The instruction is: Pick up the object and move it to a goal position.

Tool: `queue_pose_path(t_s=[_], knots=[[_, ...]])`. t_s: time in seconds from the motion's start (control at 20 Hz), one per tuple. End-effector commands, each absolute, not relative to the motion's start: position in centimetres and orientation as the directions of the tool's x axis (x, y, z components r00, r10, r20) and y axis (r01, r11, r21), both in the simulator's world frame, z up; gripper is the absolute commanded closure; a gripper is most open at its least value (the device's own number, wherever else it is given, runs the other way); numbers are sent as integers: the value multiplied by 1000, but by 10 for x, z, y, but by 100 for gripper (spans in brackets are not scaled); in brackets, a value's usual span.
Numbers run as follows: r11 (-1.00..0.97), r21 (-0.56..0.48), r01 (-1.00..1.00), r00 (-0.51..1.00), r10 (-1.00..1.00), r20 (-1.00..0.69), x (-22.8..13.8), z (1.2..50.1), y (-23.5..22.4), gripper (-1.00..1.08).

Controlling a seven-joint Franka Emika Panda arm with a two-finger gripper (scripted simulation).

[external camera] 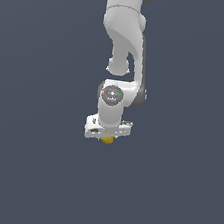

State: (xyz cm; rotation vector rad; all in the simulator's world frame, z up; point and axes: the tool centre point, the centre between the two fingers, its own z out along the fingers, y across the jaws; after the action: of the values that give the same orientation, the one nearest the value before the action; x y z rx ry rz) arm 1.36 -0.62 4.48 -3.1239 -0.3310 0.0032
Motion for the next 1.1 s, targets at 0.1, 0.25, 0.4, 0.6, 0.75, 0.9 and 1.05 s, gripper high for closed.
queue_pose_path(t_s=[0.1,0.25,0.4,0.6,0.75,0.9,1.05], knots=[[-978,0,209,978,209,-1,-14,51,-29,108],[-978,0,209,978,209,-1,-34,56,-46,108],[-978,0,209,978,209,-1,-53,60,-61,108],[-978,0,209,978,209,0,-74,65,-79,108],[-978,0,209,978,209,0,-86,68,-90,108],[-978,0,209,978,209,0,-95,70,-99,108],[-978,0,209,978,209,0,-101,71,-104,108]])
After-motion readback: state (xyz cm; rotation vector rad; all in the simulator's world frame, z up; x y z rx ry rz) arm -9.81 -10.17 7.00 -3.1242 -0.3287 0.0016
